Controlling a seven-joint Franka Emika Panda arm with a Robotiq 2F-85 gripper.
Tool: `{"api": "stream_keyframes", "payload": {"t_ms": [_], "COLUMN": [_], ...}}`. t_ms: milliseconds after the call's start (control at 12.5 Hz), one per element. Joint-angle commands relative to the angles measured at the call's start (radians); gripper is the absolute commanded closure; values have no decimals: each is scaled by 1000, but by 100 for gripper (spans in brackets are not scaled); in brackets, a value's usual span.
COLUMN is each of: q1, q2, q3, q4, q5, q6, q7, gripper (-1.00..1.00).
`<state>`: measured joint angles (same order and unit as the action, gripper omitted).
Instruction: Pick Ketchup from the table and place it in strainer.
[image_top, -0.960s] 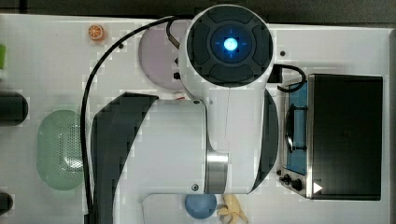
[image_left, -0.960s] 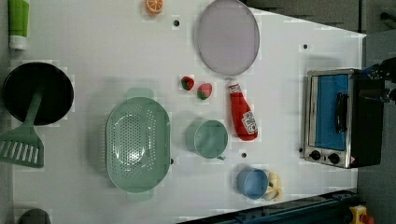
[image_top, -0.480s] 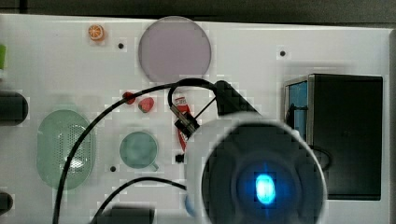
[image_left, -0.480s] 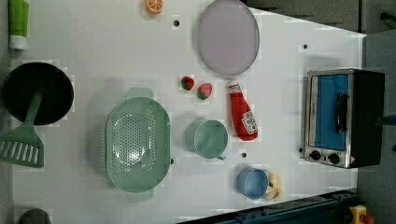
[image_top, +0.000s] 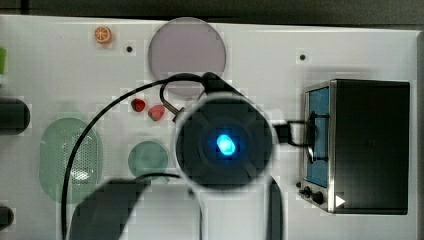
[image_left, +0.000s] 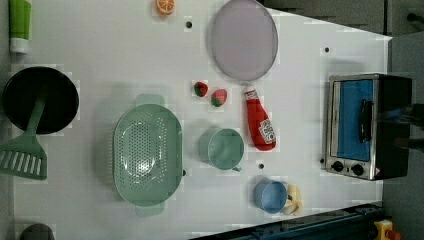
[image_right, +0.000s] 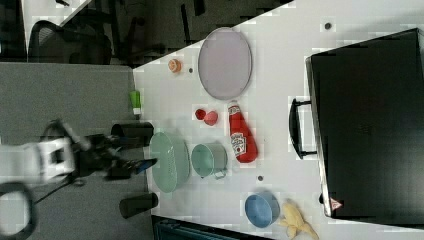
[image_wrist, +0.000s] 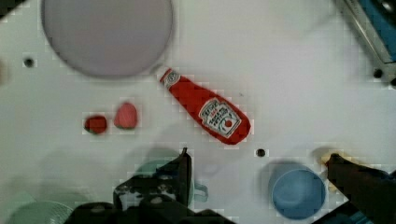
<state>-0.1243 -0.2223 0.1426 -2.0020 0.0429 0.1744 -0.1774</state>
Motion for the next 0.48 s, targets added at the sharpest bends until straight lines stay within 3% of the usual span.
{"api": "stream_keyframes", "payload": {"t_ms": [80, 480], "q1": [0, -1], "q2": [59, 95], "q3": [15, 28], "q4": [-76, -212], "q5": [4, 4], "q6": [58, 252], "q7": [-238, -627], "gripper": [-100, -100]}}
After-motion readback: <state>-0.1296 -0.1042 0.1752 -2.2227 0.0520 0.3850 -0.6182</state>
